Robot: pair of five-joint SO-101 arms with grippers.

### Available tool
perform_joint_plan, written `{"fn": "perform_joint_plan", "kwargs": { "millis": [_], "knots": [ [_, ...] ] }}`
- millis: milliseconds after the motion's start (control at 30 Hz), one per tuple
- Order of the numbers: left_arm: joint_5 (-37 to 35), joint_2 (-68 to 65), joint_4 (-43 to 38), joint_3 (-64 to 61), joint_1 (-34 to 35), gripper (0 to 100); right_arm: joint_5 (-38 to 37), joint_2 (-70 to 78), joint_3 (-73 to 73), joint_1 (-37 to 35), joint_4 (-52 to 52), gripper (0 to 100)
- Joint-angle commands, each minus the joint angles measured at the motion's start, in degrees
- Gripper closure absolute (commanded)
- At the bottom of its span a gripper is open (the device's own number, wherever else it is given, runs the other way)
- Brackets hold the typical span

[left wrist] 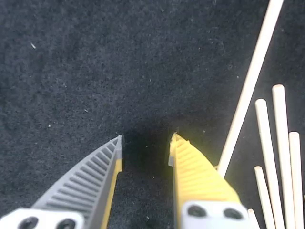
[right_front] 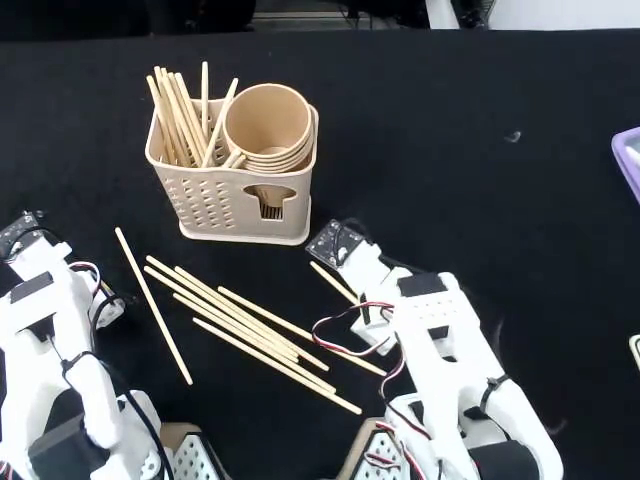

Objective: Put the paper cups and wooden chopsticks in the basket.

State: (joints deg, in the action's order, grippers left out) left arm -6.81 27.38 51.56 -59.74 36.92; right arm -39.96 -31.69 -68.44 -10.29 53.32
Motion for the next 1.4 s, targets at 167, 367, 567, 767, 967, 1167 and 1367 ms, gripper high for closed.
{"fn": "perform_joint_plan", "kwargs": {
  "millis": [167,367,567,767,967,1167,1367],
  "knots": [
    [-0.4,1.4,-0.9,0.2,-0.1,83,1.0,-2.3,7.6,-0.8,7.2,83.9],
    [-0.4,1.5,-0.9,0.2,-0.1,83,1.0,-1.9,7.8,-0.6,6.6,74.3],
    [-0.4,1.6,-0.9,0.2,-0.1,83,0.6,-1.8,-1.5,-0.8,-4.1,69.5],
    [-0.4,1.5,-0.9,0.2,-0.1,83,0.6,-1.8,-3.2,-0.5,-5.4,69.6],
    [-0.4,1.5,-0.9,0.2,-0.1,83,0.8,-1.8,-3.0,-0.5,-4.7,77.7],
    [-0.4,1.5,-1.0,0.2,-0.1,83,0.7,-1.8,-1.4,-0.5,-0.3,75.5],
    [-0.4,1.5,-1.0,0.2,0.0,83,0.4,-1.8,-1.6,-0.7,-0.1,75.8]
  ]
}}
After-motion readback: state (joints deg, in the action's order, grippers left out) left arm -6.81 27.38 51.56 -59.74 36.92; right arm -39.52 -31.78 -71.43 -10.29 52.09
